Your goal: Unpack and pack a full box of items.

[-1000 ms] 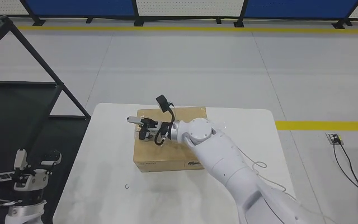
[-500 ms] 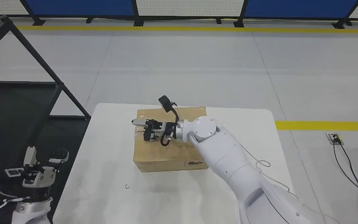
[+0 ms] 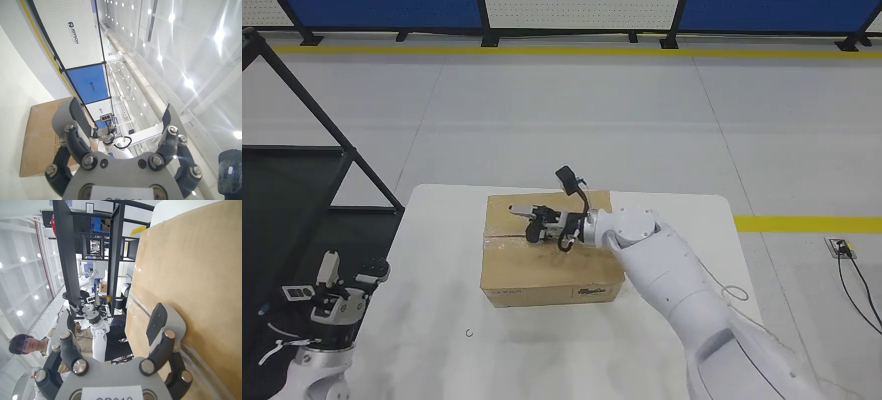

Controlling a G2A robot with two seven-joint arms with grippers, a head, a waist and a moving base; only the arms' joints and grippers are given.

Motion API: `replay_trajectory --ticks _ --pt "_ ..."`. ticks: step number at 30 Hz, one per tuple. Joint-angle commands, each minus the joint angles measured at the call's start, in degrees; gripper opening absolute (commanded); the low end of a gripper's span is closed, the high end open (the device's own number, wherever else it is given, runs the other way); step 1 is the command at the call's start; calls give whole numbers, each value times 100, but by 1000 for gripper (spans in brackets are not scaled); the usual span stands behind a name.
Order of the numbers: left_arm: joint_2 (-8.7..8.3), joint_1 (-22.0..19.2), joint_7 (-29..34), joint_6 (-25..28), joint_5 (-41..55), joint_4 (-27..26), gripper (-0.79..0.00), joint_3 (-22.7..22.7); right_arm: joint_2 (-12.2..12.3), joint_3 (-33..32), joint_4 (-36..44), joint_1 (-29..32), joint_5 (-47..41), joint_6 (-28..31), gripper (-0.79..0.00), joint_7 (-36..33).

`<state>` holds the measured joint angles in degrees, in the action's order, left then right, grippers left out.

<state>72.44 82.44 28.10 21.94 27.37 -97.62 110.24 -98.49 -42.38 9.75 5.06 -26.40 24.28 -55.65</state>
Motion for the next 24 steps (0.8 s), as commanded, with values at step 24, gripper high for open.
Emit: replay_trajectory --ticks 24 --pt "-49 -309 -89 -223 -447 -72 0 -560 1071 -934 303 403 -230 358 0 -772"
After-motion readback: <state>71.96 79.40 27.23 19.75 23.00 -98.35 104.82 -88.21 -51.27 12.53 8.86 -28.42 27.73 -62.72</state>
